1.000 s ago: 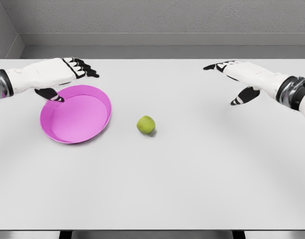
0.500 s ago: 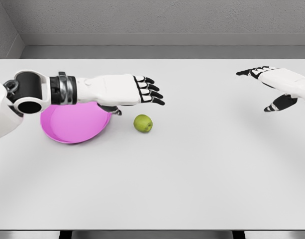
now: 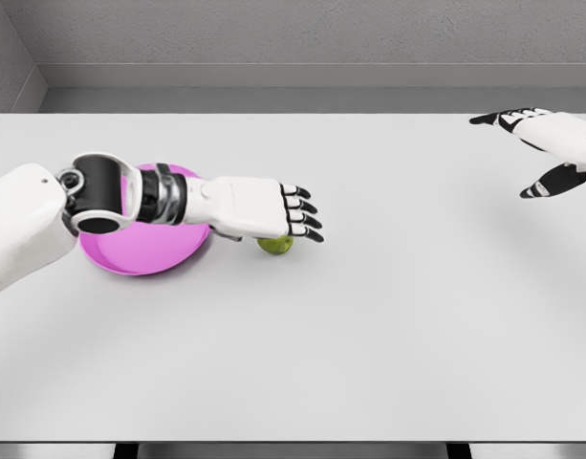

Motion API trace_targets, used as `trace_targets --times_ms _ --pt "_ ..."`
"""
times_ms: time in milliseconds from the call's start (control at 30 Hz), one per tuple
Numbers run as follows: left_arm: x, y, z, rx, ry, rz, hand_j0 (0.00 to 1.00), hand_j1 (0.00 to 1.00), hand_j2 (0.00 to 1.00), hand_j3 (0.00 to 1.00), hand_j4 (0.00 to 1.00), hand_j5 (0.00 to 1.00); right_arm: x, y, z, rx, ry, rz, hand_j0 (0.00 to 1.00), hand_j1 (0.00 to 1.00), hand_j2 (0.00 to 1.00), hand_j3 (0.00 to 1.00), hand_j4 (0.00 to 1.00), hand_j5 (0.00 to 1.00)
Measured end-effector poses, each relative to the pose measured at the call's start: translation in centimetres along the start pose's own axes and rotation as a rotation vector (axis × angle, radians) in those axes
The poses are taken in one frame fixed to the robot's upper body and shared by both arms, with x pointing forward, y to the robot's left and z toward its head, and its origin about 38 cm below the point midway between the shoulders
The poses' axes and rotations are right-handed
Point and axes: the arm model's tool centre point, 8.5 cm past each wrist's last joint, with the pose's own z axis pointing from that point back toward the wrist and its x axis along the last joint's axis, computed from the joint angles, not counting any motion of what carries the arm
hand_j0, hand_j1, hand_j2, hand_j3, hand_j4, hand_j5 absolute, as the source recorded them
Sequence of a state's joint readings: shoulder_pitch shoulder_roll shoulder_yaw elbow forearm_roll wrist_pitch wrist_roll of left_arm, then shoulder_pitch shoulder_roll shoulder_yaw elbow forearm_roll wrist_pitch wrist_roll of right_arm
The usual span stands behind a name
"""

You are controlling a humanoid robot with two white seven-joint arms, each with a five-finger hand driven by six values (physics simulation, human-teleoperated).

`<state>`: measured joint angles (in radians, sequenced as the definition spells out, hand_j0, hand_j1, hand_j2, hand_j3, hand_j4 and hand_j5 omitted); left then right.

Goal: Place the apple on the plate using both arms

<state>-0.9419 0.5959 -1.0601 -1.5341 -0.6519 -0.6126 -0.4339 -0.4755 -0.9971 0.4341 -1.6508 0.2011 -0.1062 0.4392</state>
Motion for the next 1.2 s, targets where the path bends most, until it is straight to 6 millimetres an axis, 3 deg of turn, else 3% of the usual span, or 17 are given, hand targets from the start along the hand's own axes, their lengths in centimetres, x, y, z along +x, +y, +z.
trace_targets --times_ms 900,1200 --pt "0.7 -0.9 -2.5 -0.142 -0.007 -0.085 1.0 1.0 1.0 1.0 1.0 1.0 0.8 0.5 -0.8 -0.007 -0.027 -0.02 1.0 1.0 1.0 1.0 1.0 1.0" --pt "-0.3 -1.7 -3.2 -0.179 0.019 -0.086 1.0 1.0 1.0 1.0 1.0 1.0 0.8 0.5 -0.8 -0.006 -0.027 -0.019 1.0 1.0 1.0 1.0 1.0 1.0"
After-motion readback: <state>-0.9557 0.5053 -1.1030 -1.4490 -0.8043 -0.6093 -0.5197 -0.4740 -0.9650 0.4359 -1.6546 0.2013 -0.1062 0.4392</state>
